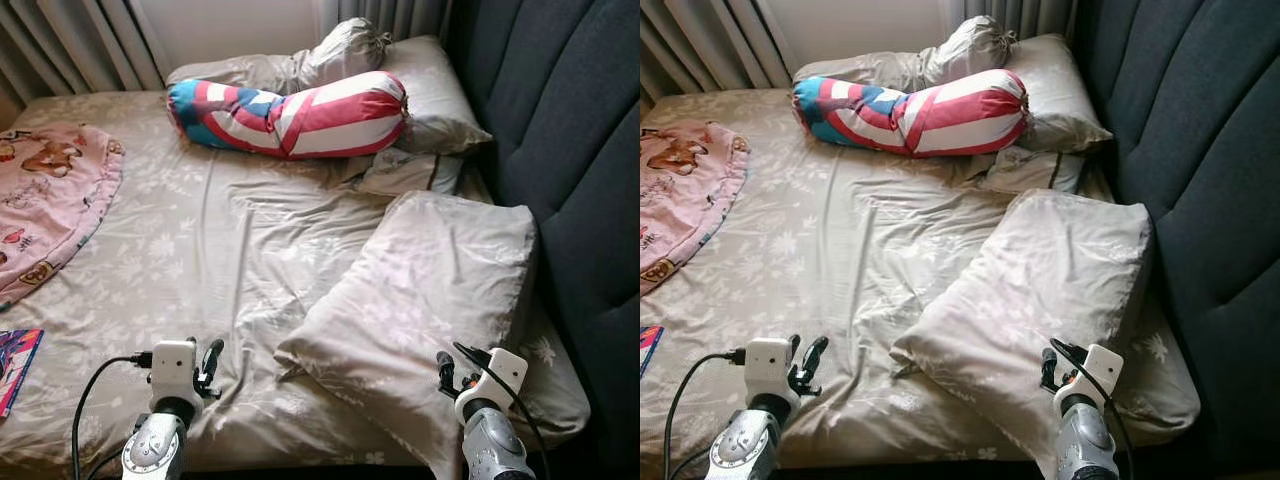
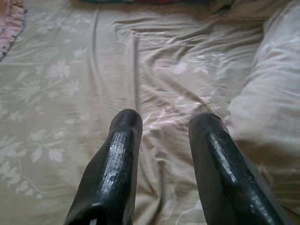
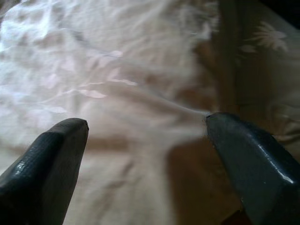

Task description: Clean up the room

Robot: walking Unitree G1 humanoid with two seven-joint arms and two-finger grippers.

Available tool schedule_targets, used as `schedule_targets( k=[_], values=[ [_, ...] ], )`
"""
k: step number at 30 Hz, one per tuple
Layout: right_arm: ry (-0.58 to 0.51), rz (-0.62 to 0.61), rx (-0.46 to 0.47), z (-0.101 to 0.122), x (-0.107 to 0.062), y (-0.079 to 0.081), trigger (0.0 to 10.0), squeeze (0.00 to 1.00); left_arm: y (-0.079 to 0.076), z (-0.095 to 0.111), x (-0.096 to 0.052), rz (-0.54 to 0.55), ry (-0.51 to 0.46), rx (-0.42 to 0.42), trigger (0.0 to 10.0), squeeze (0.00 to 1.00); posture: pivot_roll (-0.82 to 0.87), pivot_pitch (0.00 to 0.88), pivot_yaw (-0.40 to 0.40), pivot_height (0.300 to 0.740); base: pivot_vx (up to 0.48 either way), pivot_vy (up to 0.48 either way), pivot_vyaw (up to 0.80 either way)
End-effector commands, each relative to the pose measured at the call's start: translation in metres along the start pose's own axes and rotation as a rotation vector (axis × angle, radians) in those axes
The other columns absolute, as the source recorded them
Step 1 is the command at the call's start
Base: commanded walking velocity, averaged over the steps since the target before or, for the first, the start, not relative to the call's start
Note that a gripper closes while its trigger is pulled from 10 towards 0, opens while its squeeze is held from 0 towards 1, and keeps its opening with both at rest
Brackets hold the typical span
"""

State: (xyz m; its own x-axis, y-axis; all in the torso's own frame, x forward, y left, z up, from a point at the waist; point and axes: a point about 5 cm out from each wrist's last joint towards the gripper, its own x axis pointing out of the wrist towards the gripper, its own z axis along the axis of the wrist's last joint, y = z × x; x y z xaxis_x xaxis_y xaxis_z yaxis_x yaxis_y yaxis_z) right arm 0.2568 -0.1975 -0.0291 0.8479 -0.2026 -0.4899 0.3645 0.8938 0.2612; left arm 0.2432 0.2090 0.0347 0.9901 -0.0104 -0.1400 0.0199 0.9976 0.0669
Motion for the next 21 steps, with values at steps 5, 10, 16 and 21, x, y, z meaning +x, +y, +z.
schedule_targets(
  k=[5,10,16,21],
  values=[
    [0.028,-0.007,0.012,-0.01,-0.004,-0.001,10.0,0.0,0.003,-0.007,-0.008,0.0,0.042,0.017,10.0,0.0,-0.07,0.178,0.04,0.691,0.0,0.0,0.0],
    [0.063,0.012,0.004,-0.014,-0.004,0.005,10.0,0.0,0.005,-0.007,-0.011,0.0,0.046,0.02,10.0,0.0,-0.06,0.184,0.042,0.691,0.0,0.0,0.0],
    [0.108,0.014,-0.018,-0.015,-0.002,0.008,10.0,0.0,0.007,-0.006,-0.012,-0.001,0.054,0.026,10.0,0.0,-0.05,0.185,0.048,0.691,0.0,0.0,0.0],
    [0.098,0.019,-0.022,-0.008,0.002,0.012,10.0,0.0,0.007,-0.005,-0.013,-0.003,0.055,0.03,10.0,0.0,-0.04,0.186,0.052,0.663,0.0,0.0,0.0]
  ],
)
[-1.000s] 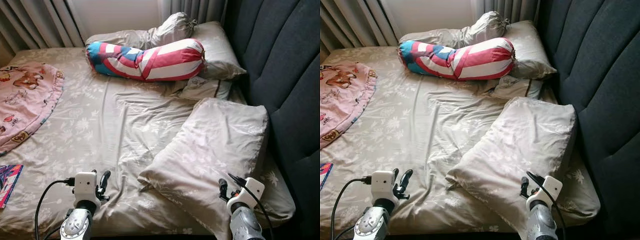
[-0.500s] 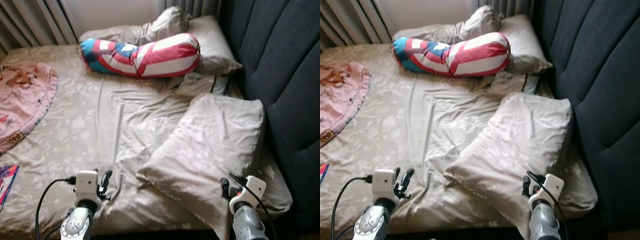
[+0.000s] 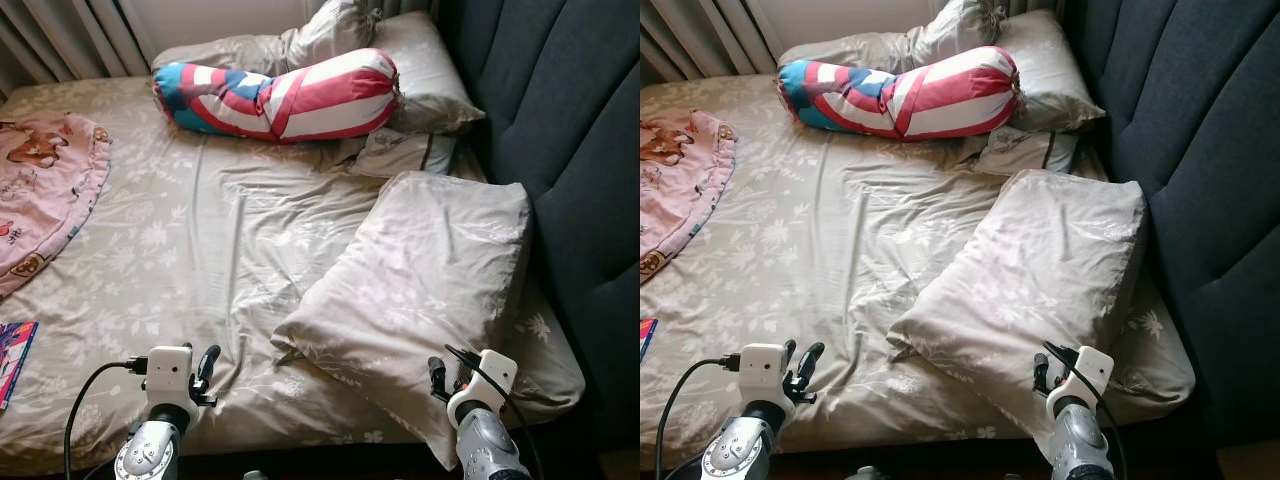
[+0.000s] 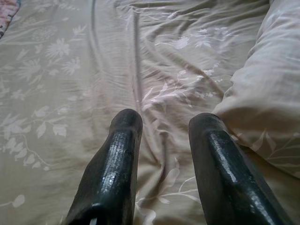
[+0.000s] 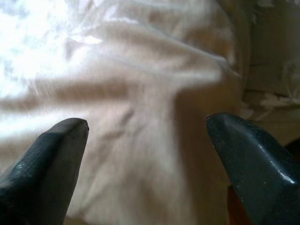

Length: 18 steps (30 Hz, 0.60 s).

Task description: Clean up the room

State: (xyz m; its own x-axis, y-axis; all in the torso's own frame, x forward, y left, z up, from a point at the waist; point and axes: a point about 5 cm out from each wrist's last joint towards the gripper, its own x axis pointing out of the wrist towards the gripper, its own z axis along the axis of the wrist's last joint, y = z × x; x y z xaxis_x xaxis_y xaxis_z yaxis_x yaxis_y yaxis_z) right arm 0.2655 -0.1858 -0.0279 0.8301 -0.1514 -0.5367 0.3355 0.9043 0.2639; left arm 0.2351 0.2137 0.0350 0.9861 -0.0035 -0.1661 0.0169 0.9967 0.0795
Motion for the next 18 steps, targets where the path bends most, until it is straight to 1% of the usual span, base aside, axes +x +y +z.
schedule_targets(
  k=[1,11,15,18],
  values=[
    [0.022,-0.008,-0.005,-0.006,-0.002,-0.002,10.0,0.0,0.002,-0.004,-0.004,-0.009,0.029,0.019,10.0,0.0,-0.04,0.186,0.052,0.663,0.0,0.0,0.0],
    [0.007,0.002,0.017,-0.001,0.0,0.002,10.0,0.0,0.002,-0.003,-0.006,-0.013,0.038,0.022,10.0,0.0,-0.04,0.187,0.052,0.663,0.0,0.0,0.0],
    [0.022,0.048,0.037,0.0,0.001,0.008,10.0,0.0,0.002,-0.002,-0.005,-0.013,0.036,0.02,10.0,0.0,-0.03,0.185,0.055,0.663,0.0,0.0,0.0],
    [0.018,0.057,0.033,0.002,0.002,0.01,10.0,0.0,0.002,-0.002,-0.005,-0.015,0.036,0.019,10.0,0.0,-0.03,0.185,0.056,0.663,0.0,0.0,0.0]
  ],
)
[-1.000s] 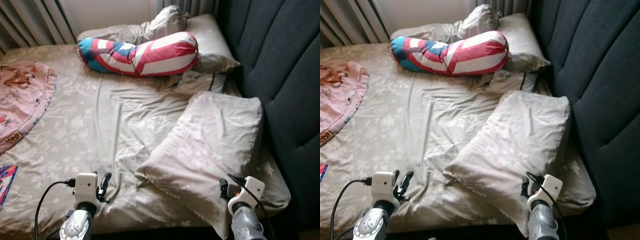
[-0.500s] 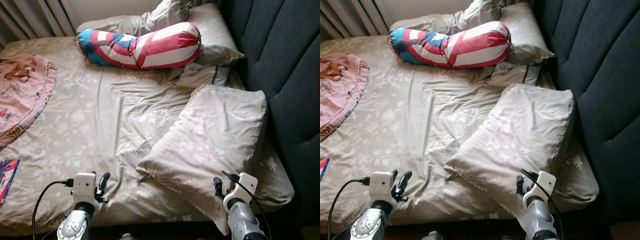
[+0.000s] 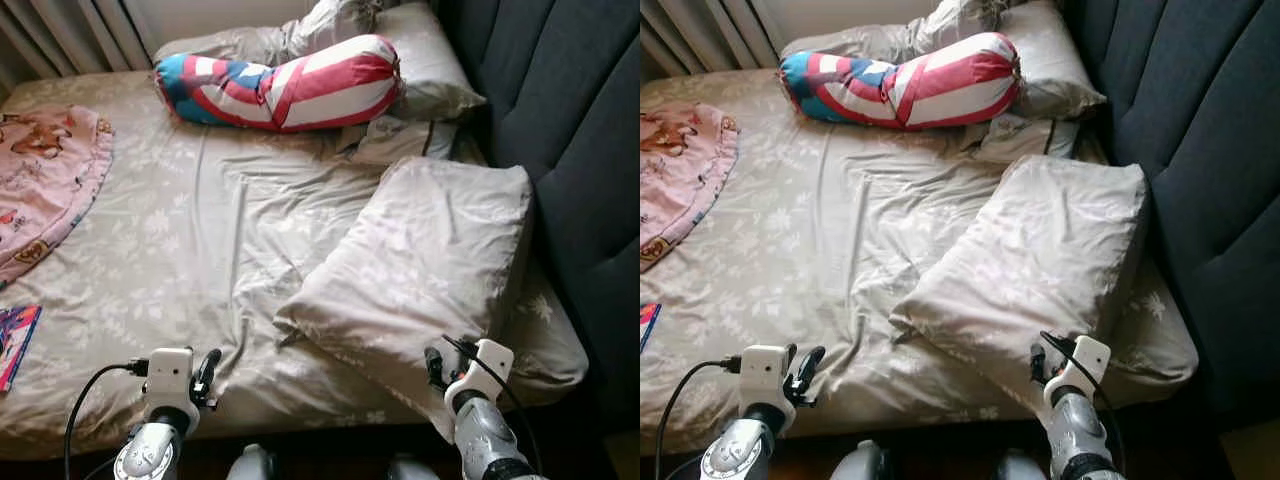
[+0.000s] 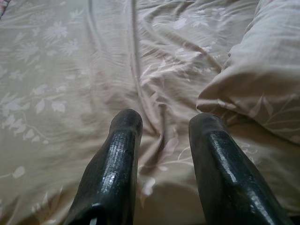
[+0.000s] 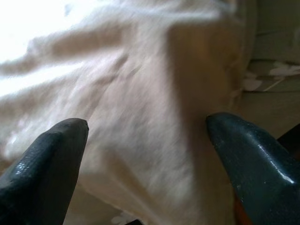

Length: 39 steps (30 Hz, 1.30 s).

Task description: Clean up the room

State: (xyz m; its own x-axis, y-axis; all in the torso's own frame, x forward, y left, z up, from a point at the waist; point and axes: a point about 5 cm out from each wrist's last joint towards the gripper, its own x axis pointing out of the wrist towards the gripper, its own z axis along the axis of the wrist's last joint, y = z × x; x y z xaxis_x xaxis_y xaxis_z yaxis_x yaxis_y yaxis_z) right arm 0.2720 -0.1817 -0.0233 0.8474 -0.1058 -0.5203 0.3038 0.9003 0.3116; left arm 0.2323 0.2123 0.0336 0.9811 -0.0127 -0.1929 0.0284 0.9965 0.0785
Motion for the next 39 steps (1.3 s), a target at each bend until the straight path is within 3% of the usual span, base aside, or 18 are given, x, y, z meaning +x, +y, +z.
schedule_targets(
  k=[1,13,33,39],
  values=[
    [0.019,0.006,0.008,-0.002,0.0,0.003,10.0,0.0,0.003,0.001,-0.003,-0.003,0.009,0.018,10.0,0.0,-0.02,0.185,0.056,0.663,0.0,0.0,0.0],
    [-0.001,-0.012,0.01,0.007,0.003,0.001,10.0,0.0,0.004,0.001,-0.007,-0.006,0.015,0.022,10.0,0.0,-0.01,0.194,0.063,0.663,0.0,0.0,0.0],
    [0.046,-0.056,-0.065,0.012,0.007,0.001,10.0,0.0,0.006,0.002,-0.021,-0.015,0.038,0.041,10.0,0.0,0.02,0.227,0.072,0.663,0.0,0.0,0.0],
    [0.104,-0.082,-0.115,0.002,0.004,-0.003,10.0,0.0,0.006,0.001,-0.029,-0.018,0.056,0.046,10.0,0.0,0.03,0.243,0.074,0.663,0.0,0.0,0.0]
  ],
)
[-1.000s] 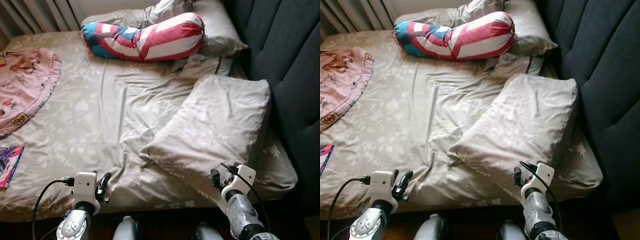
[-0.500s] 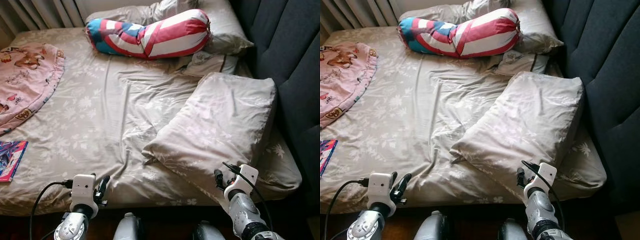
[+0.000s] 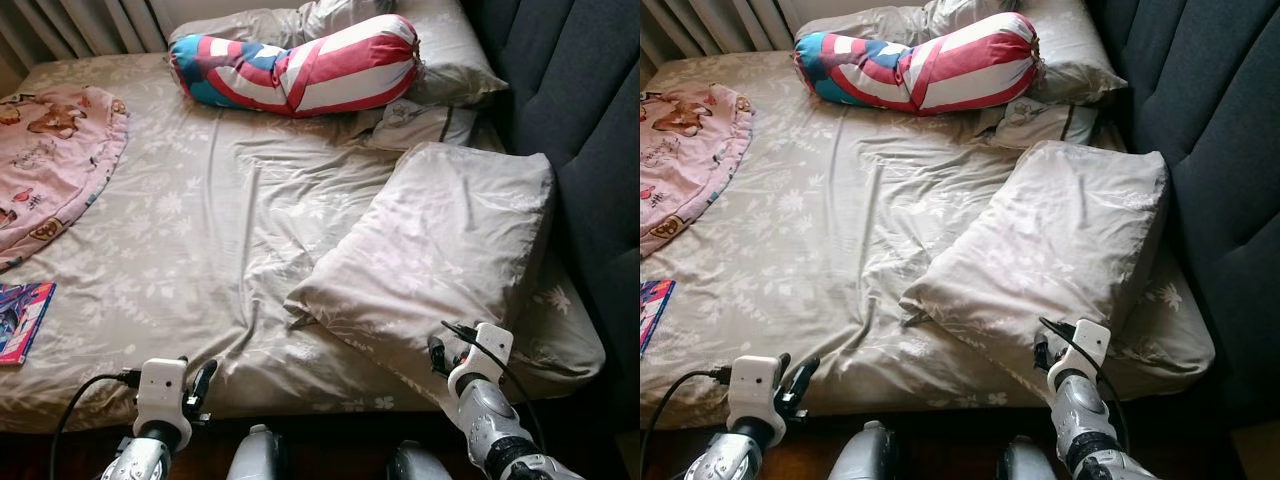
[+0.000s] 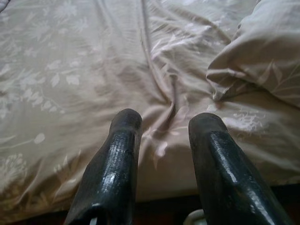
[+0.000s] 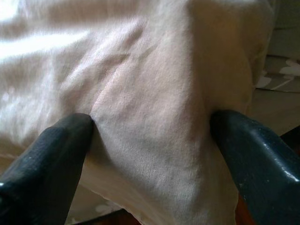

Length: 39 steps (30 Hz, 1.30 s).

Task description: Clean up the room

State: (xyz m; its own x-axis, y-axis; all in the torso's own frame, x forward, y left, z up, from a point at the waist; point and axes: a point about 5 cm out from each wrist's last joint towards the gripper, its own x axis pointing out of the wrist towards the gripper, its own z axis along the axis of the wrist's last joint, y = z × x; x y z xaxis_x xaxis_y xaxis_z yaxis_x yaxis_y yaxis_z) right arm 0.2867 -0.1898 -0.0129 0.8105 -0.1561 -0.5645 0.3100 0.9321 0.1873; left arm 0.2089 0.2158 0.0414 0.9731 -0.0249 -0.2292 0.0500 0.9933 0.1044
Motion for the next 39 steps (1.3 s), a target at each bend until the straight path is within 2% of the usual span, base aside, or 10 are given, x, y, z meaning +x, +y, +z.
schedule_targets(
  k=[1,4,5,6,20,39],
  values=[
    [0.077,-0.013,-0.013,-0.019,-0.004,-0.003,10.0,0.0,0.003,-0.002,-0.006,-0.002,0.023,0.016,10.0,0.0,0.03,0.249,0.075,0.663,0.0,0.0,0.0],
    [0.087,-0.019,-0.005,-0.024,-0.005,-0.005,10.0,0.0,0.003,-0.003,-0.008,-0.001,0.03,0.018,10.0,0.0,0.03,0.256,0.076,0.663,0.0,0.0,0.0],
    [0.089,-0.02,-0.005,-0.025,-0.006,-0.005,9.7,0.0,0.003,-0.003,-0.009,-0.001,0.033,0.018,10.0,0.0,0.03,0.256,0.076,0.663,0.0,0.0,0.0],
    [0.091,-0.022,-0.006,-0.026,-0.006,-0.006,0.0,0.0,0.003,-0.004,-0.009,-0.001,0.035,0.018,10.0,0.0,0.03,0.259,0.076,0.663,0.0,0.0,0.0],
    [0.111,-0.039,-0.012,-0.034,-0.009,-0.013,0.0,0.0,0.003,-0.01,-0.015,-0.005,0.07,0.019,10.0,0.0,0.04,0.272,0.079,0.663,0.0,0.0,0.0],
    [0.131,-0.041,-0.028,-0.04,-0.011,-0.014,0.0,0.0,0.003,-0.015,-0.012,-0.005,0.088,0.017,10.0,0.0,0.05,0.263,0.075,0.663,0.0,0.0,0.0]
  ],
)
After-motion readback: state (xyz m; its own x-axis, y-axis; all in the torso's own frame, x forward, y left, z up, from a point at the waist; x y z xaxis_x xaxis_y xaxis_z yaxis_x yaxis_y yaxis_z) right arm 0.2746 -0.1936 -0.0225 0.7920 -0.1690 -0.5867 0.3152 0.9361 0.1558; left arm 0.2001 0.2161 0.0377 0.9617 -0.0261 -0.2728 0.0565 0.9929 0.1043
